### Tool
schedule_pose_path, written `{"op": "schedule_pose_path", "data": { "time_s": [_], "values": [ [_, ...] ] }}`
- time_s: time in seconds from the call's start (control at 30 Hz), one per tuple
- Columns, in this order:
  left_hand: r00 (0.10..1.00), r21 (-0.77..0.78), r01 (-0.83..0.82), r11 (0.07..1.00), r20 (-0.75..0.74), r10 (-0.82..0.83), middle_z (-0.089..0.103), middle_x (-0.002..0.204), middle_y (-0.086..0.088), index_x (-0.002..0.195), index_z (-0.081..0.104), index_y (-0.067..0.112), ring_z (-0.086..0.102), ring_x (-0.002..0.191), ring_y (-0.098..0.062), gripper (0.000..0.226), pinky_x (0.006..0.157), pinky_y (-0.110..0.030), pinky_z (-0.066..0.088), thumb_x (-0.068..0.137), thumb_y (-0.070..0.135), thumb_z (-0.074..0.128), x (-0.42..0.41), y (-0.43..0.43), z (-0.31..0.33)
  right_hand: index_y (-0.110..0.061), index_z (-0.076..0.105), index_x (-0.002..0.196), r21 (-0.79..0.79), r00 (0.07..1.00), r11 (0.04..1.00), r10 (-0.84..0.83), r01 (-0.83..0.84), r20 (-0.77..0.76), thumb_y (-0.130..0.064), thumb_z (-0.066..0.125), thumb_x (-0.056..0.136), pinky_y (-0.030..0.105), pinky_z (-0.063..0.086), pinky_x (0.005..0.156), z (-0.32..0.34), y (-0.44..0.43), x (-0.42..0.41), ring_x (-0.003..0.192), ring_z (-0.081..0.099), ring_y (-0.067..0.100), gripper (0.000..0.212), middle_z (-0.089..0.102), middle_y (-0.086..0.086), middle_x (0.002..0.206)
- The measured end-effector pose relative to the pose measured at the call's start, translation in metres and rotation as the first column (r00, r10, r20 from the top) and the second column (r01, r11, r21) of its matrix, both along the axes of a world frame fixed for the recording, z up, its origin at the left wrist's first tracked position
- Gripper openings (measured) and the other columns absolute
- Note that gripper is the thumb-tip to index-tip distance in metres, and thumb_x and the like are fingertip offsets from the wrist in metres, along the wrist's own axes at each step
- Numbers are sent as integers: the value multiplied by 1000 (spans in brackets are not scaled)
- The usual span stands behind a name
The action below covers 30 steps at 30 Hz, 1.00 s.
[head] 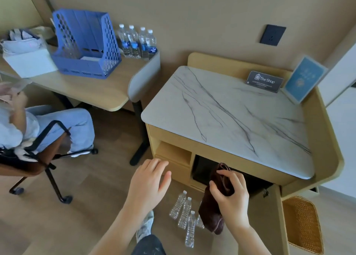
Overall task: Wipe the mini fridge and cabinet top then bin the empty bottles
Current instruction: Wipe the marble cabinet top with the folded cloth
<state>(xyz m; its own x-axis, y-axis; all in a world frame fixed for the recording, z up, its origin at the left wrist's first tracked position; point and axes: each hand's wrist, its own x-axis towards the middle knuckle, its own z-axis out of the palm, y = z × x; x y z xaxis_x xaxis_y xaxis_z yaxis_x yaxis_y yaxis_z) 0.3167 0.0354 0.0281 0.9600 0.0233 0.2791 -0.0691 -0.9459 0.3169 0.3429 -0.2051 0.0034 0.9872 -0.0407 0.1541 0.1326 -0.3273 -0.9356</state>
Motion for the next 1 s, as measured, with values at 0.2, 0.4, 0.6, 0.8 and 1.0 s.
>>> {"op": "schedule_pose_path", "data": {
  "time_s": [0.2, 0.4, 0.6, 0.8, 1.0],
  "values": [
    [997, -13, 70, 997, -15, -71, 68, 101, 4, 109, 70, 14, 64, 89, -17, 38, 71, -28, 54, 96, 37, 42, 82, 65, -13, -42, 67, 99, 0, 998, 998, -67, 67, -17, -10, 83, 77, 5, 44, 81, -15, 70, 70, 100, 58, 0, 42, 55, -14, 102],
    [981, -12, 182, 983, -70, -182, 69, 102, 1, 107, 70, 13, 65, 89, -19, 41, 71, -26, 52, 95, 38, 41, 170, 150, -10, -50, 64, 95, 20, 978, 980, -196, 198, -67, -14, 81, 81, 13, 43, 82, -12, 159, 148, 102, 57, -1, 42, 57, -14, 106],
    [948, -26, 289, 957, -135, -289, 71, 102, 1, 106, 71, 12, 66, 89, -18, 41, 68, -24, 52, 95, 39, 43, 227, 201, -2, -45, 62, 101, -34, 954, 957, -291, 289, -76, -19, 80, 83, 8, 41, 76, -6, 208, 204, 102, 52, -11, 36, 53, -18, 106],
    [925, -101, 322, 941, -179, -336, 73, 108, -2, 108, 73, 12, 68, 95, -20, 34, 73, -25, 56, 91, 35, 53, 265, 204, -13, -42, 62, 103, -89, 934, 945, -324, 313, -152, -22, 78, 84, 4, 41, 73, -19, 216, 244, 100, 51, -11, 32, 49, -17, 107],
    [920, -69, 321, 945, -216, -328, 72, 112, -4, 111, 73, 13, 68, 100, -21, 37, 77, -32, 61, 93, 37, 51, 309, 189, -21, -25, 64, 113, -175, 913, 936, -340, 306, -227, -22, 75, 86, 37, 46, 91, -38, 216, 308, 107, 49, 27, 29, 42, -4, 106]
  ]
}}
